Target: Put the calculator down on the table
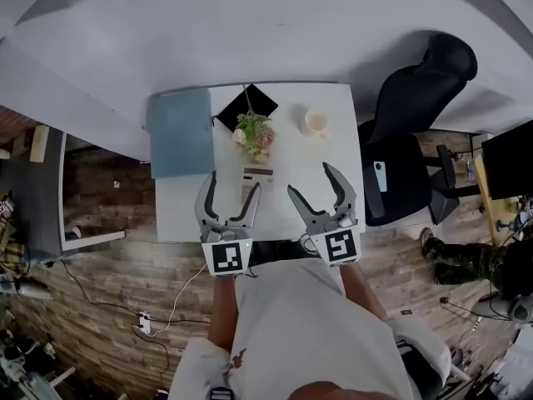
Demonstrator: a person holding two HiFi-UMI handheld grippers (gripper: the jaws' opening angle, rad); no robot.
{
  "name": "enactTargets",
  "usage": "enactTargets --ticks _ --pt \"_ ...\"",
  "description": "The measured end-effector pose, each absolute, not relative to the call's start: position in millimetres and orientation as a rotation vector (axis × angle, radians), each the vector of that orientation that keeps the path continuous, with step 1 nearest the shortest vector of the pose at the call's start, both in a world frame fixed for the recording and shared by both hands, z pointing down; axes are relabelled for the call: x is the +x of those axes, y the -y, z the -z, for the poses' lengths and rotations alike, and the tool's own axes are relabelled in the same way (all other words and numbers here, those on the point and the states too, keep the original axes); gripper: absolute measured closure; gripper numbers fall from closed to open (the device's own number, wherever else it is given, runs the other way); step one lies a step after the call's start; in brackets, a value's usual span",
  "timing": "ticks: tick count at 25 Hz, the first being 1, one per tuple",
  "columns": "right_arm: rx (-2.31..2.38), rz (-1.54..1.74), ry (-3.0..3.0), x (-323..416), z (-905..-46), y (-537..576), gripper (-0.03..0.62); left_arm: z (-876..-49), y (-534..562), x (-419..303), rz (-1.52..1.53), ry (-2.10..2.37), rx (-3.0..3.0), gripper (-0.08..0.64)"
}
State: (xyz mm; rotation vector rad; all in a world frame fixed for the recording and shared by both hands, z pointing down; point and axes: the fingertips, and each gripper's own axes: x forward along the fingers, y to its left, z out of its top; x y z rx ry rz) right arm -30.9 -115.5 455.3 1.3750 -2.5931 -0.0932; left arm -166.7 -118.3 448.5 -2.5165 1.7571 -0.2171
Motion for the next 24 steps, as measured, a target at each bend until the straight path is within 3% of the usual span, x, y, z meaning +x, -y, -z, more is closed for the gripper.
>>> enactTargets --ticks 24 --pt "1.423 0.081 2.607 -17 -445 110 0.267 -437 111 -160 0.245 -1.737 -2.485 0.189"
